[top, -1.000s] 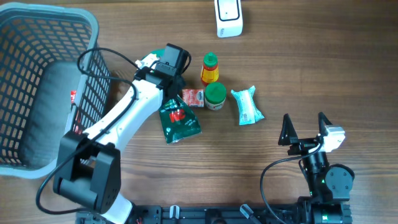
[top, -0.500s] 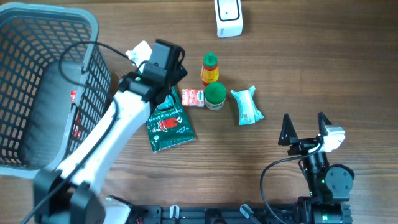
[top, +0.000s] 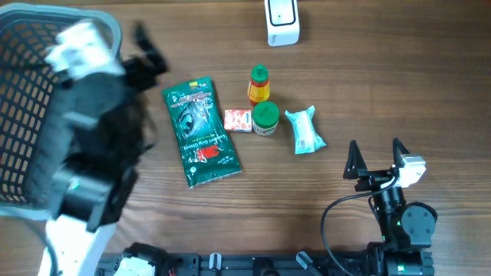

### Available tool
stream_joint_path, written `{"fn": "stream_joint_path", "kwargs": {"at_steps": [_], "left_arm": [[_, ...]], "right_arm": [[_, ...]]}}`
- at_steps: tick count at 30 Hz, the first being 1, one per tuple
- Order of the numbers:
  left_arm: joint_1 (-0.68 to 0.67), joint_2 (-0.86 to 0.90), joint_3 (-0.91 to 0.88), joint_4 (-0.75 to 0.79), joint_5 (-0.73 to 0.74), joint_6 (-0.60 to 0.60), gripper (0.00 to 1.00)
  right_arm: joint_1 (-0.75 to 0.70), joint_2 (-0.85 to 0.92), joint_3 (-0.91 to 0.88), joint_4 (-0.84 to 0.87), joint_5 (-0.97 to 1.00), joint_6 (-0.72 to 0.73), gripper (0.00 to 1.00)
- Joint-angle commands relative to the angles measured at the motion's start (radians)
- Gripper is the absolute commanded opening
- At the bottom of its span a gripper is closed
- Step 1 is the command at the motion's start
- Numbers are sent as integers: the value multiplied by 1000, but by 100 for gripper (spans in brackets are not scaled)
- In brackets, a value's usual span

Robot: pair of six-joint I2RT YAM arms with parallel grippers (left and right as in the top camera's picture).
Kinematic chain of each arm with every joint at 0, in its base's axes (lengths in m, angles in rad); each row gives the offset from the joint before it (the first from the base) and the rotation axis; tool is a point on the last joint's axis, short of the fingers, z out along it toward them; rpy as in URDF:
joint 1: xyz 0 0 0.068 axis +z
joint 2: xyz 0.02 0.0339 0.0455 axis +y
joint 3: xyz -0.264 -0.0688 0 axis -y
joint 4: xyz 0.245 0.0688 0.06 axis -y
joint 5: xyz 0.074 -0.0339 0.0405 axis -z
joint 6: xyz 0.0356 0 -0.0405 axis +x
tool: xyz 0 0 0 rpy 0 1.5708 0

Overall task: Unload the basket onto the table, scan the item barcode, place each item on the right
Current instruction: 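Carry the green bag out and lay it left of the Kleenex, then reach into the basket and grasp the red Nescafe 3in1 stick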

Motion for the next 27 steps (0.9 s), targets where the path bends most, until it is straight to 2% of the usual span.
{"fn": "stream_joint_path", "kwargs": {"at_steps": [1,5,6,11,13,14,17,20,23,27], "left_arm": [[215,-46,12,-21,-39,82,100],[443,-23,11,-60,31,79,100],[517,3,11,-83,101,78,100],[721,161,11,-172,422,83,100],[758,230,11,-202,480,87,100],[771,291,11,-229,537,170,100],[771,388,11,-297,571,347,100],[771,486,11,-377,571,460,99],[771,571,11,-409,571,475,96],[771,677,11,-430,560,480,96]], "right_arm": [[4,-8,-2,5,6,-10,100],[4,-8,-2,5,6,-10,100],[4,-8,-2,5,6,-10,100],[4,-8,-2,5,6,-10,100],[4,-8,-2,5,6,-10,100],[4,-8,-2,5,6,-10,100],[4,-8,-2,4,6,-10,100],[4,-8,-2,5,6,-10,99],[4,-8,-2,4,6,-10,100],[4,-8,-2,4,6,-10,100]]}}
